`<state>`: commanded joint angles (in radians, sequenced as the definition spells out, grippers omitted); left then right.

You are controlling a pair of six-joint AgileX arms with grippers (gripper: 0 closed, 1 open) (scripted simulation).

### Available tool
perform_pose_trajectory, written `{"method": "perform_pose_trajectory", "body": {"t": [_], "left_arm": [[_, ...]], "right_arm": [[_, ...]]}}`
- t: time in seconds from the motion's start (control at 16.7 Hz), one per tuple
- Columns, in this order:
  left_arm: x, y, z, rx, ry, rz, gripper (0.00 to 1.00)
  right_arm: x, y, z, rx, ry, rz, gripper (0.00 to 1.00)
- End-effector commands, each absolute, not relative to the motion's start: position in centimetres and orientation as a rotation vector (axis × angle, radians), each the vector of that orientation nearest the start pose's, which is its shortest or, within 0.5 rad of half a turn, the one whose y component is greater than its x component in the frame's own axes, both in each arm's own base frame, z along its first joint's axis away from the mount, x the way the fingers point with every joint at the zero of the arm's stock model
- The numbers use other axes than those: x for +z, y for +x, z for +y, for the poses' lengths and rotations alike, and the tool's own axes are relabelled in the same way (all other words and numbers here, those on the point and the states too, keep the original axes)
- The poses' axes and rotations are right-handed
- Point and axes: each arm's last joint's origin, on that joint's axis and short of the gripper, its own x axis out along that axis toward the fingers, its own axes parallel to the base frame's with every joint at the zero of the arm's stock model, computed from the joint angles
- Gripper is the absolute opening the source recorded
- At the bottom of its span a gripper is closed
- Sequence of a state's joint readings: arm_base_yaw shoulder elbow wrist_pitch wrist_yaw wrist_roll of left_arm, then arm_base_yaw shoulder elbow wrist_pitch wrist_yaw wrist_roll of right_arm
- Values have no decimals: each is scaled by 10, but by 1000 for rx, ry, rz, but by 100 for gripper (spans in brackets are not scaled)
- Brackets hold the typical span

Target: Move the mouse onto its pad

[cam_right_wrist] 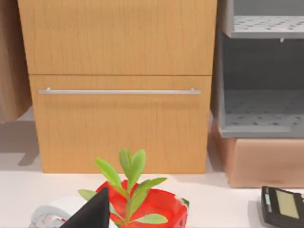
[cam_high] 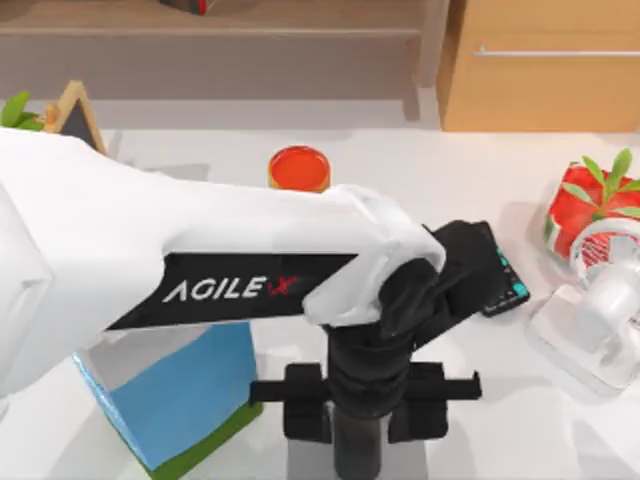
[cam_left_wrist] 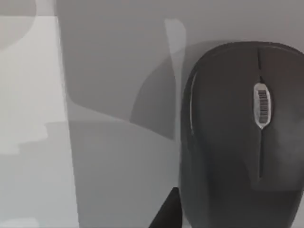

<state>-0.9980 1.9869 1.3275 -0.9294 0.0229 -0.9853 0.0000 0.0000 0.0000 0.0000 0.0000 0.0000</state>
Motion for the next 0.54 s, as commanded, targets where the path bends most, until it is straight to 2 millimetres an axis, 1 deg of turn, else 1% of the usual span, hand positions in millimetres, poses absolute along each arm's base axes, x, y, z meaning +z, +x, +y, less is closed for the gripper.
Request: {"method": "perform_pose_trajectory", "body": {"t": [0.18, 0.24, 0.54], "left_arm": [[139, 198, -302, -2, 8, 1599, 98], [139, 198, -302, -2, 8, 1599, 100], [139, 198, -302, -2, 8, 1599, 100]], "right_arm": [[160, 106, -1, 0, 0, 0, 100], [160, 106, -1, 0, 0, 0, 100], [160, 106, -1, 0, 0, 0, 100]]}}
